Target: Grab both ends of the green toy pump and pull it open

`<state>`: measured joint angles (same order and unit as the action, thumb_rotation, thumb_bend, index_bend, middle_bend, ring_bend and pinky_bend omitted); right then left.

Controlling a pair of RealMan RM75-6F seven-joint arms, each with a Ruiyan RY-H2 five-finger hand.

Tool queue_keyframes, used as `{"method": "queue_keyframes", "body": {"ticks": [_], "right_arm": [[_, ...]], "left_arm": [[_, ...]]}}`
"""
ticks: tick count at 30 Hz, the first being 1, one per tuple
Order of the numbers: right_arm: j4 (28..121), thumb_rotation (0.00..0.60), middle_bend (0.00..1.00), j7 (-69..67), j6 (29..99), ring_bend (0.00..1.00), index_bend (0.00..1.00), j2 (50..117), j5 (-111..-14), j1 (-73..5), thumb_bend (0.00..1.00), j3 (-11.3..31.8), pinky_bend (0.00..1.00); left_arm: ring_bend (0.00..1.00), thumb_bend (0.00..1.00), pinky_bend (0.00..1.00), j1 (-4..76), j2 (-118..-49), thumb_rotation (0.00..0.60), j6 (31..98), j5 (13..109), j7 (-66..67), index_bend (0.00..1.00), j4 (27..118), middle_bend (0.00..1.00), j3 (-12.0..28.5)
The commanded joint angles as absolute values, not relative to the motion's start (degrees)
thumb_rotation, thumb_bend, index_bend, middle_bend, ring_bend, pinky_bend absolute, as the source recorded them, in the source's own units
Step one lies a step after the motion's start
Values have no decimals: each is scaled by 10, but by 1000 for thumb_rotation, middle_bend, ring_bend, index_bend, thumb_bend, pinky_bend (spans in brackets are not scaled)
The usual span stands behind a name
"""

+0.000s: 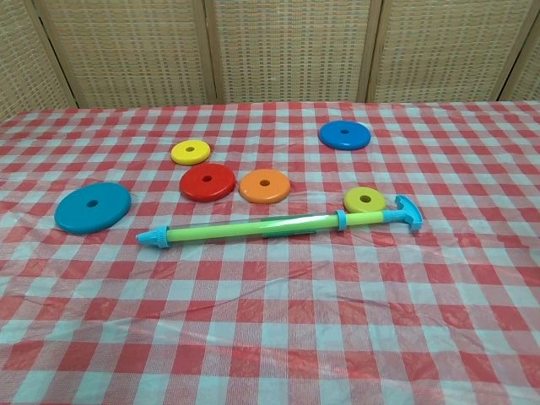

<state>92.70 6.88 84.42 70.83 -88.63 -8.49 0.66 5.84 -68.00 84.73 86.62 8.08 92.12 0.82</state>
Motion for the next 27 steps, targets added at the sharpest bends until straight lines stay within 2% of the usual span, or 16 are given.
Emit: {"method": "queue_keyframes", "body": {"ticks": [1,17,25,26,27], "right_arm": [[929,600,0,72,840,0,0,708,-884,-84,123,6,0],[928,600,0,66,825,0,0,709,-877,-87,123,14,0],[929,600,0,68,809,0,11,728,-877,-112,121,38,0],[930,600,20,75,811,14,35,734,-876,-116,121,46,5],[929,600,107,84,815,95,73,741,-876,-121,121,55,65]], "left_arm": [[0,97,0,58,-677,600,847,866,78,0,923,0,8],[0,96,0,60,-677,600,842,864,71,0,922,0,10],[0,96,0,59,-678,600,846,868,73,0,927,0,11],[0,96,0,59,-678,600,846,868,73,0,927,0,11],[0,95,0,59,-678,600,846,867,73,0,927,0,11]]}}
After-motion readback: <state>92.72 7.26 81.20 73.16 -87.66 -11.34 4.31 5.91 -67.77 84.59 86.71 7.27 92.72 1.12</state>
